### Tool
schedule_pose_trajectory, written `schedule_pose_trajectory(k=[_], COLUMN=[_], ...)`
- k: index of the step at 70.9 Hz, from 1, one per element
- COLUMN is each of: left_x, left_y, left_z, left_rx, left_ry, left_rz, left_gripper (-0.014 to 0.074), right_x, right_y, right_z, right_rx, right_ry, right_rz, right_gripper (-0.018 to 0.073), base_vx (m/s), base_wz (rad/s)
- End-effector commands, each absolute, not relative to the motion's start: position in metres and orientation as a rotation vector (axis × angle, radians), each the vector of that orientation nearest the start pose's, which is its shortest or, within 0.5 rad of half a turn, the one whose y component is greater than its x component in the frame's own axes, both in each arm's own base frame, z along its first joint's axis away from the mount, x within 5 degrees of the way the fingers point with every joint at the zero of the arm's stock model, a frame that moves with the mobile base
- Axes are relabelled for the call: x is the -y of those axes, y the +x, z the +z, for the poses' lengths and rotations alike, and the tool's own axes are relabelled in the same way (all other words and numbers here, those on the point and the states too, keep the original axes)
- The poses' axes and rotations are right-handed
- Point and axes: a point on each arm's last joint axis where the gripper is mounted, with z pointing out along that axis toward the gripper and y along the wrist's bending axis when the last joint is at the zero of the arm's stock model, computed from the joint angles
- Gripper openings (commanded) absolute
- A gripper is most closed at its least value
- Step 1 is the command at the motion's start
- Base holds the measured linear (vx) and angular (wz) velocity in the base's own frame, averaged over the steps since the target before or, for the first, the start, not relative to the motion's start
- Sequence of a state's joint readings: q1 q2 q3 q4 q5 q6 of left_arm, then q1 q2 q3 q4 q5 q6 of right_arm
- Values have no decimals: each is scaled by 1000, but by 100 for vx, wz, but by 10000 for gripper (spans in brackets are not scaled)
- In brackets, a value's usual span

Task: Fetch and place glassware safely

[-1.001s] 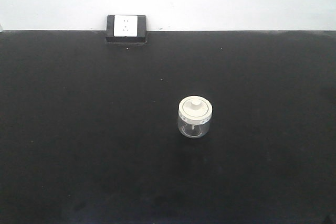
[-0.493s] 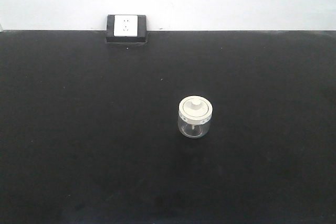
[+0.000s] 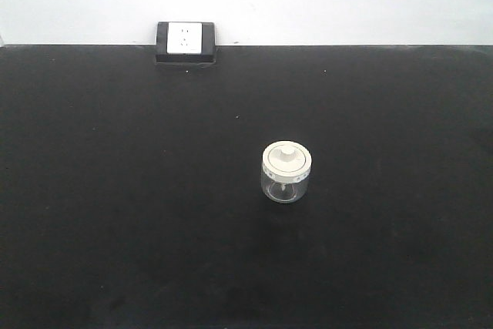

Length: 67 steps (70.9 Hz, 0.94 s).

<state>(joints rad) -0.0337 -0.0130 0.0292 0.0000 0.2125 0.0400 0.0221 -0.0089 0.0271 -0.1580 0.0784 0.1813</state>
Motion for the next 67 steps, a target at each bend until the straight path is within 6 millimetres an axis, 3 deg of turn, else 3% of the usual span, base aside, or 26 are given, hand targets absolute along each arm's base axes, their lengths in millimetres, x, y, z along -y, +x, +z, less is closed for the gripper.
schedule_pose_trajectory(k=[1, 67], left_x=[2, 2], left_y=[56, 56], left_z=[182, 182], left_rx=[-1663, -1663], left_ry=[48, 48], left_rz=[-11, -11], left_gripper=[-7, -7], right_x=[-1, -1], right_y=[57, 57], right_z=[198, 198], right_rx=[-1517, -1517], right_ry=[-9, -9], right_rz=[16, 16], right_gripper=[-3, -3], base_vx=[0, 0], base_wz=[0, 0])
